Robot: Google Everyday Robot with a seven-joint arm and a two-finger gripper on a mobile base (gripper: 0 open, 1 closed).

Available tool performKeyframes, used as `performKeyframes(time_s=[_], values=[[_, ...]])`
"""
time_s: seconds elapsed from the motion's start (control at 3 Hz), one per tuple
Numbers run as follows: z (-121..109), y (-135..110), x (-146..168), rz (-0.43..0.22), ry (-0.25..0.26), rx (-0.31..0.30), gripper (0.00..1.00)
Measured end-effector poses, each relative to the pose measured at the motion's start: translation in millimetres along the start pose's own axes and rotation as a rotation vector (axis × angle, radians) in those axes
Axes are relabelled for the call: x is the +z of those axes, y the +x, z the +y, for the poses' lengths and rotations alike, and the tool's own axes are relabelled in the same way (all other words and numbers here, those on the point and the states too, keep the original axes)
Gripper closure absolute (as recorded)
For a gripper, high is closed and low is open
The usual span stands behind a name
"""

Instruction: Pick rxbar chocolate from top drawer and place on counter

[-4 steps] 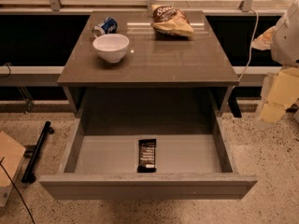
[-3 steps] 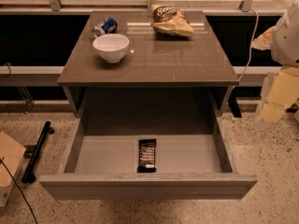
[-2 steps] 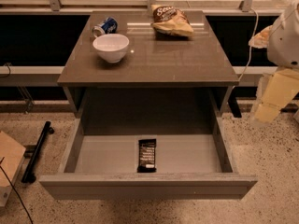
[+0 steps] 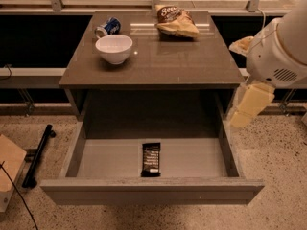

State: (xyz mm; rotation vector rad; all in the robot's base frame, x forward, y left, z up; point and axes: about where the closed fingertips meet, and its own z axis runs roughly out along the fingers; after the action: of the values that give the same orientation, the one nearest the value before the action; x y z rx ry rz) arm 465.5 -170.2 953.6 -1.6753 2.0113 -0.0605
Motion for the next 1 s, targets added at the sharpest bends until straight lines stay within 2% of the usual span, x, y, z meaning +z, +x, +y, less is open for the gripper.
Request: performKeyframes(time_s=[0.33,0.67,1.0], values=[[-1.0,-15.9,29.8,-0.095,-0.006,-0.012,0.00],[-1.0,-15.9,29.8,-0.095,-0.006,-0.012,0.00],[9.5,-23.3,48.6,-0.075,-0.037,-0.051,0.00]])
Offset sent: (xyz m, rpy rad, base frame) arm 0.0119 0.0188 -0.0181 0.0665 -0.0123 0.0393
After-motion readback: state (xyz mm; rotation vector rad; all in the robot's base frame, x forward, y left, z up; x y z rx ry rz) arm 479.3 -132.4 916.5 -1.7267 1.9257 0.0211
